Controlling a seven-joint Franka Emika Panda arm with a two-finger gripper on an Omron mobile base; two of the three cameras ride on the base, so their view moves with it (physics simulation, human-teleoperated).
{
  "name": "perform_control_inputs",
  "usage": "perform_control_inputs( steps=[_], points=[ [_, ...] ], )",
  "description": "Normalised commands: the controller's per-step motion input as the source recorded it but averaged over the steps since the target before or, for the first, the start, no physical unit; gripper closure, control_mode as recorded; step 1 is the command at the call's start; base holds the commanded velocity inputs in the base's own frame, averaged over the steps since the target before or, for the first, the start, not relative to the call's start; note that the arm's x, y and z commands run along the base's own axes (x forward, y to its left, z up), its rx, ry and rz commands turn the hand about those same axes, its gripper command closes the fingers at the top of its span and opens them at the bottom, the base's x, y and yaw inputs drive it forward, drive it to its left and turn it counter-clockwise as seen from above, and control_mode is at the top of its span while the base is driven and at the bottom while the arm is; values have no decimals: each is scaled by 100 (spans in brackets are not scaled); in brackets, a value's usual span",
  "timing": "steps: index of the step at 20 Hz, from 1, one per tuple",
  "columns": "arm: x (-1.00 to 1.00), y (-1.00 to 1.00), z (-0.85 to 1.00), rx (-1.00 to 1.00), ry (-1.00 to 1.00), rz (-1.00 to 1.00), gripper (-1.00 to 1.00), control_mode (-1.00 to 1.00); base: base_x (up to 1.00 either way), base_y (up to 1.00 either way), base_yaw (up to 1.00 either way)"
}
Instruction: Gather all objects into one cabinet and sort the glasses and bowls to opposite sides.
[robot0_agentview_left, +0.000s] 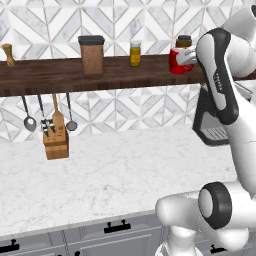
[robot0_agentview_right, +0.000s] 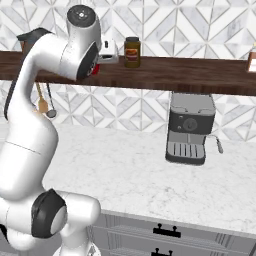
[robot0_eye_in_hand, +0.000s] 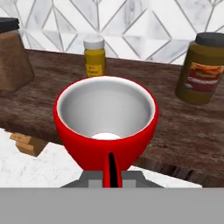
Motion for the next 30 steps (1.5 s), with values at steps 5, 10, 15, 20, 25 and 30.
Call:
perform_control_inputs(
  steps=[5, 10, 15, 20, 25, 30],
  points=[
    [-87, 0, 20, -3, 0, -19, 100, -100, 0, 0, 0],
    [-88, -8, 13, -1, 0, -14, 100, -100, 0, 0, 0],
    [-99, -8, 0, 0, 0, -9, 100, -100, 0, 0, 0],
    [-100, -6, 3, 0, 0, -9, 100, -100, 0, 0, 0],
    [-86, 0, 17, 0, 6, -8, 100, -100, 0, 0, 0],
    [-25, 7, 2, 0, 5, 3, 100, -100, 0, 0, 0]
  ],
)
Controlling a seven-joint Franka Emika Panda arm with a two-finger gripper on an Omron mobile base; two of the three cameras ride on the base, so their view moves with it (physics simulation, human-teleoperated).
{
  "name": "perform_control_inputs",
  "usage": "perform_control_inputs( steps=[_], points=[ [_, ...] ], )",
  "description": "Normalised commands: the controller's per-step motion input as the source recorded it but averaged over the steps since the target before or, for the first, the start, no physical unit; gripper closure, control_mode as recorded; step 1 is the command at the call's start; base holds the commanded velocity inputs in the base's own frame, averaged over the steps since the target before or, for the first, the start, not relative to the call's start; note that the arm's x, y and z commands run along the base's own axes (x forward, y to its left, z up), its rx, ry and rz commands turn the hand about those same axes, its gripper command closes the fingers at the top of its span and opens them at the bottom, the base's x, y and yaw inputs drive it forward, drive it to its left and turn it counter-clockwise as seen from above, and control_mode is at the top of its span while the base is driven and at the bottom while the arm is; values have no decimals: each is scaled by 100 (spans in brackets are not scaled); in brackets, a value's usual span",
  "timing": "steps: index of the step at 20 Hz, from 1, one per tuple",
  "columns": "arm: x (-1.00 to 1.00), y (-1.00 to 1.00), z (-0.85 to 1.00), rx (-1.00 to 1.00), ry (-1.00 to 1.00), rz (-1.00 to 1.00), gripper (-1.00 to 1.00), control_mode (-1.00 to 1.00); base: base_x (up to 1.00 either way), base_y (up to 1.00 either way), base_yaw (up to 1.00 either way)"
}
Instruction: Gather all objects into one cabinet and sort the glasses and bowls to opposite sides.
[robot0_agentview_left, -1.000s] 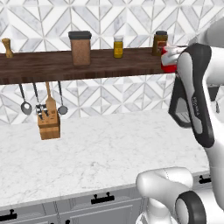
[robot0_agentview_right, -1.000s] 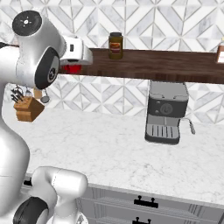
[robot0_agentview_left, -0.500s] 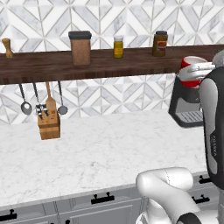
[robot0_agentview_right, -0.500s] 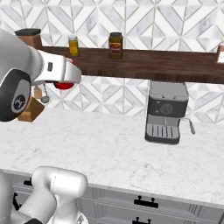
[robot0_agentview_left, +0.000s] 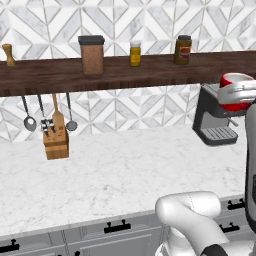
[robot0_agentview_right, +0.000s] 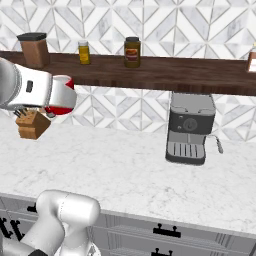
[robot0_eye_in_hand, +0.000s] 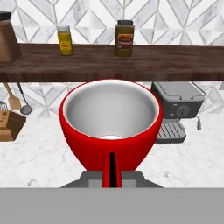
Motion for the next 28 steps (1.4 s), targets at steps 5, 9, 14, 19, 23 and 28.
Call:
perform_control_inputs(
  steps=[5, 9, 14, 19, 23, 28],
  points=[
    [0, 28, -9, 0, 12, 10, 100, -100, 0, 0, 0],
    [-1, 36, -29, 0, 3, 0, 100, -100, 0, 0, 0],
    [-1, 0, -36, 0, 0, -1, 100, -100, 0, 0, 0],
    [0, -1, -15, 0, 0, 0, 100, -100, 0, 0, 0],
    [0, 0, -1, 0, 0, 0, 100, -100, 0, 0, 0],
    [0, 2, 0, 0, 0, 0, 100, 100, -7, 16, 0]
  ],
)
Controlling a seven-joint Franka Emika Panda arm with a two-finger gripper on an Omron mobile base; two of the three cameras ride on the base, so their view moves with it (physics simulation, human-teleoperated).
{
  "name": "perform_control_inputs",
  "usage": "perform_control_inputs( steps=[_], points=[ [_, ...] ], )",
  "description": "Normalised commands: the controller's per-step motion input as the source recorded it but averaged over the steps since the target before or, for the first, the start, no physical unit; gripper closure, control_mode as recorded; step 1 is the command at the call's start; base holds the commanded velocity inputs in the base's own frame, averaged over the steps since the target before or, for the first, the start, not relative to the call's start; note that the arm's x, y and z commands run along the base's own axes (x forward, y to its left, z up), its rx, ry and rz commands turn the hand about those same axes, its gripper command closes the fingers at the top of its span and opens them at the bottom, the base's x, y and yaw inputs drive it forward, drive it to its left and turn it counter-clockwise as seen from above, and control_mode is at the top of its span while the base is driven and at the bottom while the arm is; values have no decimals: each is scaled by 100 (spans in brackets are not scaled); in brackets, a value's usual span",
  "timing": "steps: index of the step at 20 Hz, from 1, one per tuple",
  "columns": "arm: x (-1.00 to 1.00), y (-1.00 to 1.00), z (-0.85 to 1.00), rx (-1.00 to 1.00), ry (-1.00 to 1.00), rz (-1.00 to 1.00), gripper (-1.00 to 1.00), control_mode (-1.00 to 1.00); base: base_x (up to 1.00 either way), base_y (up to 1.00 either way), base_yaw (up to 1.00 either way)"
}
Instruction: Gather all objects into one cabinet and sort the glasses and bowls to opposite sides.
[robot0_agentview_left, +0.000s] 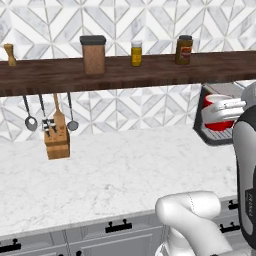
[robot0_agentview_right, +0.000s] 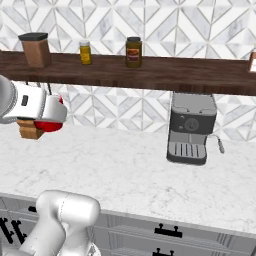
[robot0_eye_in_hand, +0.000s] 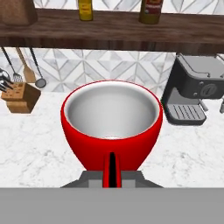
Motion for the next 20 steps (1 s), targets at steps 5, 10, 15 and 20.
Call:
perform_control_inputs(
  steps=[5, 10, 15, 20],
  points=[
    [0, 0, 0, 0, 0, 0, 100, 100, -51, 79, 0],
    [0, 0, 0, 0, 0, 0, 100, 100, -81, 43, -12],
    [0, 0, 0, 0, 0, 0, 100, 100, -100, 0, -50],
    [0, 0, 0, 0, 0, 0, 100, 100, -75, 0, -71]
  ],
)
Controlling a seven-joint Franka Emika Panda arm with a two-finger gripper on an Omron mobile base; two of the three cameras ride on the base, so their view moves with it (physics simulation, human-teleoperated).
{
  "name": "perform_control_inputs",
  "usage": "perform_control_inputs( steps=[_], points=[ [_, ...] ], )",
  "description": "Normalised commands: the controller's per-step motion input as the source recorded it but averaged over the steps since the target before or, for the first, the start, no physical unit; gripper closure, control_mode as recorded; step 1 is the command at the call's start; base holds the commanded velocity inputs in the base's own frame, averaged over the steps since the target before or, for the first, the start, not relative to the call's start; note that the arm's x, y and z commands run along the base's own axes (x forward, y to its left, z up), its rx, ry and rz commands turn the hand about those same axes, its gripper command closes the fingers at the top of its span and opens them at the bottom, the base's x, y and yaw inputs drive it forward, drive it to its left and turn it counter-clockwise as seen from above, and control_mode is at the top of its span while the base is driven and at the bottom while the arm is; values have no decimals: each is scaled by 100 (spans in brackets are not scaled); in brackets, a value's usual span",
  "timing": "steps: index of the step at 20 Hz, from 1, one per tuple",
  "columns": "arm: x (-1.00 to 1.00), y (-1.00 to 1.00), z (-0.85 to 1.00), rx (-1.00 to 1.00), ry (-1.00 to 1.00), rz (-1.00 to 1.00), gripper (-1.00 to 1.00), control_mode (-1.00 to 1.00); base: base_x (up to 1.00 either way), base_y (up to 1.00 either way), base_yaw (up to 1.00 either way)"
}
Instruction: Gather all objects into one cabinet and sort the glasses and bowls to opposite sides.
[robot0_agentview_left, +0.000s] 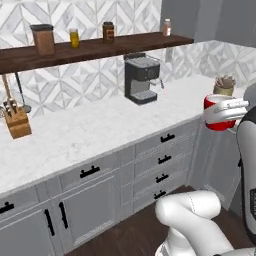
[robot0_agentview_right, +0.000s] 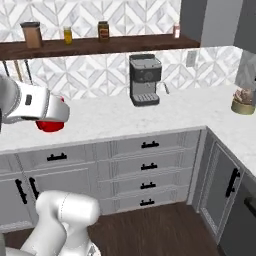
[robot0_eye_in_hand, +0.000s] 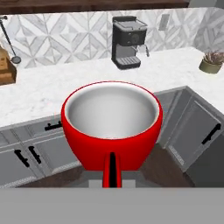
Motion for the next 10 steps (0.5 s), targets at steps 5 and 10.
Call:
perform_control_inputs(
  steps=[5, 10],
  points=[
    [0, 0, 0, 0, 0, 0, 100, 100, -63, 0, -81],
    [0, 0, 0, 0, 0, 0, 100, 100, -62, 0, -79]
  ],
)
